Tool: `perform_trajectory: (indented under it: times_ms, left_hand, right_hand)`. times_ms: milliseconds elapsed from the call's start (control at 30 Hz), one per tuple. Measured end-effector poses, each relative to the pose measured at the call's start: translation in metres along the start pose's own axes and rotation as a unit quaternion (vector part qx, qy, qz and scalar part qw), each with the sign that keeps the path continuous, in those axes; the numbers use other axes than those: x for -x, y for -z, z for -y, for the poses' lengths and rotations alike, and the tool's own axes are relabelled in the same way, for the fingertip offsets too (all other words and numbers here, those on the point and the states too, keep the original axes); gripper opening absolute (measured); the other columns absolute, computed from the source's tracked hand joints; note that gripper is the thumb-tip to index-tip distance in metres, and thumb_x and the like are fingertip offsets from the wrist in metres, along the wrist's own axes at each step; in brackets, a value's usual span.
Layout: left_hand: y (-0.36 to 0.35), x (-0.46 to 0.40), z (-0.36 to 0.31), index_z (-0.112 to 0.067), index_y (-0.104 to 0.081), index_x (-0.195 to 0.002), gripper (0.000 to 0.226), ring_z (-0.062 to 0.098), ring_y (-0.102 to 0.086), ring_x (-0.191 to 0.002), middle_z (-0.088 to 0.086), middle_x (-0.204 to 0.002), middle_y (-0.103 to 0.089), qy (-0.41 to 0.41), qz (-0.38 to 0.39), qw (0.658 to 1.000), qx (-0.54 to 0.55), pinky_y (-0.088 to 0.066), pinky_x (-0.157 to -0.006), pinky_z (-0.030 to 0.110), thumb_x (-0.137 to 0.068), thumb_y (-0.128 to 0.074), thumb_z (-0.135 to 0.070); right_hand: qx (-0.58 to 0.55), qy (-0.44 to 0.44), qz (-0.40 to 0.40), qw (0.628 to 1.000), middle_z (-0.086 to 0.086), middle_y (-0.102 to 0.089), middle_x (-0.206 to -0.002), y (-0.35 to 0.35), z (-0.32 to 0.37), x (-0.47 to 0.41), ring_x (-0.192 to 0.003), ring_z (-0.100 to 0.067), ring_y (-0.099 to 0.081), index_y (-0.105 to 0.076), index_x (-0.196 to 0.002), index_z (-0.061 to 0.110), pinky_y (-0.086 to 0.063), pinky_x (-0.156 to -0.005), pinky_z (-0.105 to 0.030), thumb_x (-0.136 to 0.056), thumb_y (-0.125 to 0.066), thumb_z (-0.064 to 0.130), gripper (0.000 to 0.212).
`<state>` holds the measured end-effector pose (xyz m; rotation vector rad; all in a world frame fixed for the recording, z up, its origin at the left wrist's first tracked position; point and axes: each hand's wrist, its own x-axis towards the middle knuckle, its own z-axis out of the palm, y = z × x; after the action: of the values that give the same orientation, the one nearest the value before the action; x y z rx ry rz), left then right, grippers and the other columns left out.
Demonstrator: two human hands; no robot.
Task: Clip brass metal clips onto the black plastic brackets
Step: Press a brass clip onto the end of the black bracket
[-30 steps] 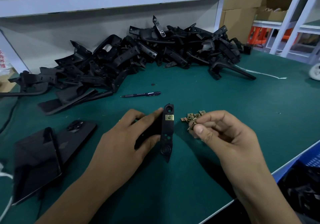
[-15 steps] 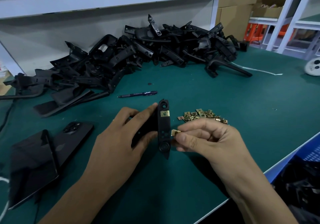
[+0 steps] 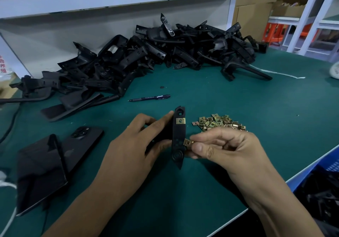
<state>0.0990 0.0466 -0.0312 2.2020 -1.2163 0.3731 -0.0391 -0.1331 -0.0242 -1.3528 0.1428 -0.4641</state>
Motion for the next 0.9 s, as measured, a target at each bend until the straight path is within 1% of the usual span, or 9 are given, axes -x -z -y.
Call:
perform_trajectory:
  times_ms: [133,300,400,500,633,700,767,833,900]
  left_hand:
    - [0.001,0.000,0.001,-0.047,-0.046,-0.150,0.057,0.009,-0.058,-0.090,-0.020,-0.110,-0.048,-0.015,0.021,0.999,0.025,-0.051,-0.073,0.026,-0.094,-0.048,-0.057]
    - [0.001,0.001,-0.001,-0.044,-0.050,-0.149,0.055,0.013,-0.061,-0.089,-0.017,-0.112,-0.050,-0.040,0.034,0.997,0.053,-0.055,-0.073,0.035,-0.095,-0.050,-0.054]
    - [0.000,0.000,-0.004,-0.040,-0.052,-0.149,0.052,0.013,-0.060,-0.086,-0.015,-0.114,-0.052,-0.050,0.016,0.997,0.048,-0.055,-0.072,0.036,-0.098,-0.053,-0.050]
    - [-0.003,0.002,-0.012,-0.045,-0.051,-0.148,0.048,0.013,-0.058,-0.083,-0.017,-0.116,-0.051,-0.084,0.004,0.996,0.037,-0.055,-0.069,0.037,-0.100,-0.053,-0.049]
    - [-0.002,0.003,-0.019,-0.044,-0.050,-0.148,0.046,0.012,-0.059,-0.086,-0.017,-0.119,-0.051,-0.107,-0.004,0.993,0.051,-0.053,-0.070,0.031,-0.102,-0.053,-0.046]
    - [0.001,0.003,-0.015,-0.037,-0.054,-0.148,0.047,0.013,-0.061,-0.091,-0.014,-0.116,-0.052,-0.084,-0.013,0.994,0.072,-0.052,-0.075,0.025,-0.102,-0.055,-0.044]
    - [0.000,0.001,-0.015,-0.028,-0.060,-0.143,0.044,0.011,-0.062,-0.094,-0.012,-0.110,-0.055,-0.042,-0.029,0.994,0.093,-0.047,-0.079,0.016,-0.100,-0.061,-0.034]
    - [-0.005,-0.002,-0.016,-0.025,-0.070,-0.126,0.028,0.006,-0.062,-0.091,-0.015,-0.101,-0.058,0.015,-0.044,0.994,0.095,-0.041,-0.075,0.009,-0.098,-0.070,-0.022]
    - [-0.002,0.001,-0.011,-0.032,-0.071,-0.100,0.005,-0.005,-0.062,-0.086,-0.015,-0.093,-0.062,0.074,-0.070,0.992,0.080,-0.039,-0.071,0.006,-0.095,-0.070,-0.032]
  right_hand:
    - [0.027,-0.003,0.029,0.999,-0.019,-0.077,-0.081,0.004,0.000,0.001,-0.074,-0.023,-0.075,-0.082,-0.088,0.010,-0.057,-0.073,-0.023,-0.074,-0.083,0.012,0.014]
    - [0.039,-0.002,0.054,0.998,-0.017,-0.076,-0.077,0.007,0.001,0.002,-0.072,-0.020,-0.074,-0.080,-0.087,0.010,-0.055,-0.071,-0.020,-0.076,-0.084,0.012,0.012]
    - [0.009,-0.013,0.064,0.998,-0.019,-0.076,-0.077,0.007,0.000,0.001,-0.069,-0.024,-0.074,-0.076,-0.088,0.012,-0.057,-0.071,-0.023,-0.072,-0.087,0.013,0.019]
    - [-0.030,-0.037,0.088,0.995,-0.023,-0.074,-0.075,0.010,0.000,0.000,-0.064,-0.027,-0.072,-0.070,-0.092,0.007,-0.057,-0.069,-0.027,-0.068,-0.087,0.005,0.029]
    - [-0.017,-0.046,0.081,0.995,-0.022,-0.073,-0.075,0.010,0.000,-0.002,-0.061,-0.025,-0.068,-0.070,-0.094,0.003,-0.058,-0.068,-0.029,-0.058,-0.092,0.009,0.042]
    - [0.006,-0.027,0.052,0.998,-0.015,-0.071,-0.071,0.004,-0.002,-0.004,-0.059,-0.020,-0.065,-0.072,-0.087,0.007,-0.055,-0.064,-0.025,-0.059,-0.092,0.021,0.038]
    - [0.035,-0.003,0.028,0.999,-0.009,-0.071,-0.070,-0.001,-0.004,-0.005,-0.058,-0.018,-0.063,-0.071,-0.085,0.010,-0.053,-0.062,-0.023,-0.069,-0.086,0.034,0.032]
    - [0.100,0.022,0.021,0.995,-0.007,-0.073,-0.073,-0.006,-0.004,-0.003,-0.059,-0.019,-0.063,-0.070,-0.087,0.012,-0.053,-0.062,-0.028,-0.090,-0.071,0.037,0.025]
    - [0.192,0.034,-0.008,0.981,-0.006,-0.072,-0.073,-0.010,-0.008,-0.003,-0.060,-0.023,-0.063,-0.069,-0.088,0.016,-0.055,-0.062,-0.038,-0.102,-0.061,0.035,0.025]
